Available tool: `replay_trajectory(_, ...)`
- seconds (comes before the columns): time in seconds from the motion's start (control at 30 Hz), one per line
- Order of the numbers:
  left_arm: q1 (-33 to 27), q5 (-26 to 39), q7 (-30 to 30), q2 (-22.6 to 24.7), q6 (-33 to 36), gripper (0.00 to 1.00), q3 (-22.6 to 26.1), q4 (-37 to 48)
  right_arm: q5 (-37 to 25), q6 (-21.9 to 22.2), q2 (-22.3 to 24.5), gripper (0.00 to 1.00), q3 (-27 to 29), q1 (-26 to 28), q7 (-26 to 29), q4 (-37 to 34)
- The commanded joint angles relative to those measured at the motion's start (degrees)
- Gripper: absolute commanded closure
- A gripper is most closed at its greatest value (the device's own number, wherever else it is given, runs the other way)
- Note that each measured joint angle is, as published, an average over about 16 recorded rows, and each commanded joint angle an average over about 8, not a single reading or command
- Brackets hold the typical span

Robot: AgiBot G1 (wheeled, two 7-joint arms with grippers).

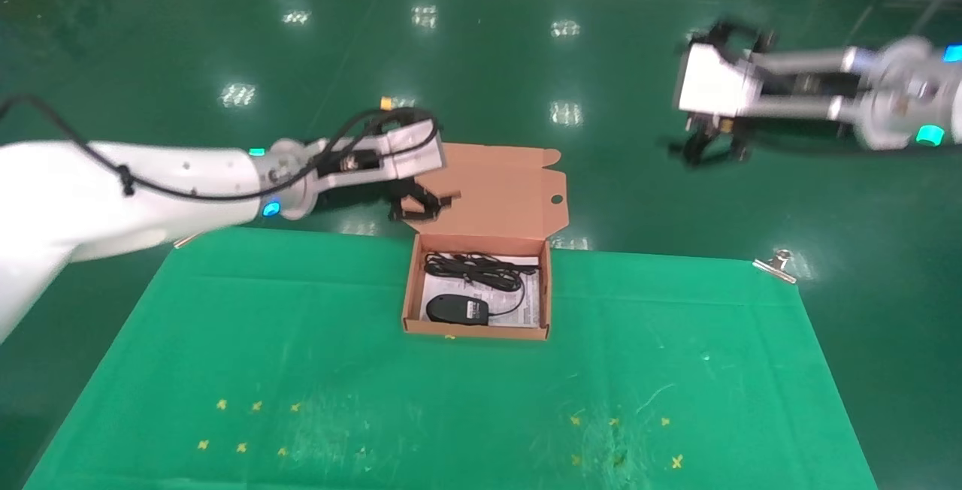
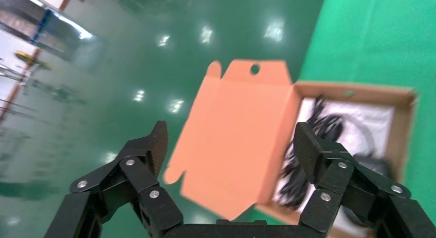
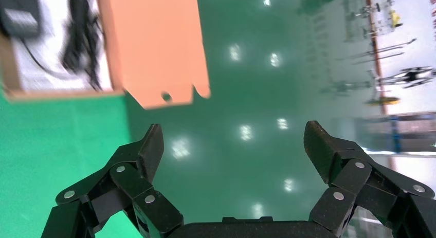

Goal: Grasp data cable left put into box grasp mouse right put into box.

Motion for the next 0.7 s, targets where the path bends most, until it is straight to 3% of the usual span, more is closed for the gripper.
replay_trajectory(0.03,1.2,-1.5,-0.6,-1.2,1.8,0.00,-1.5,-1.1,1.9,-1.6,0.3,0.00,1.7,-1.6,0.0,0.3)
replay_trajectory(0.7,12.0,-15.4,-6.1,-11.7,17.9,0.00,-14.6,-10.9,18.8,-15.5,3.2,0.00,17.1,-16.2,0.2,3.1)
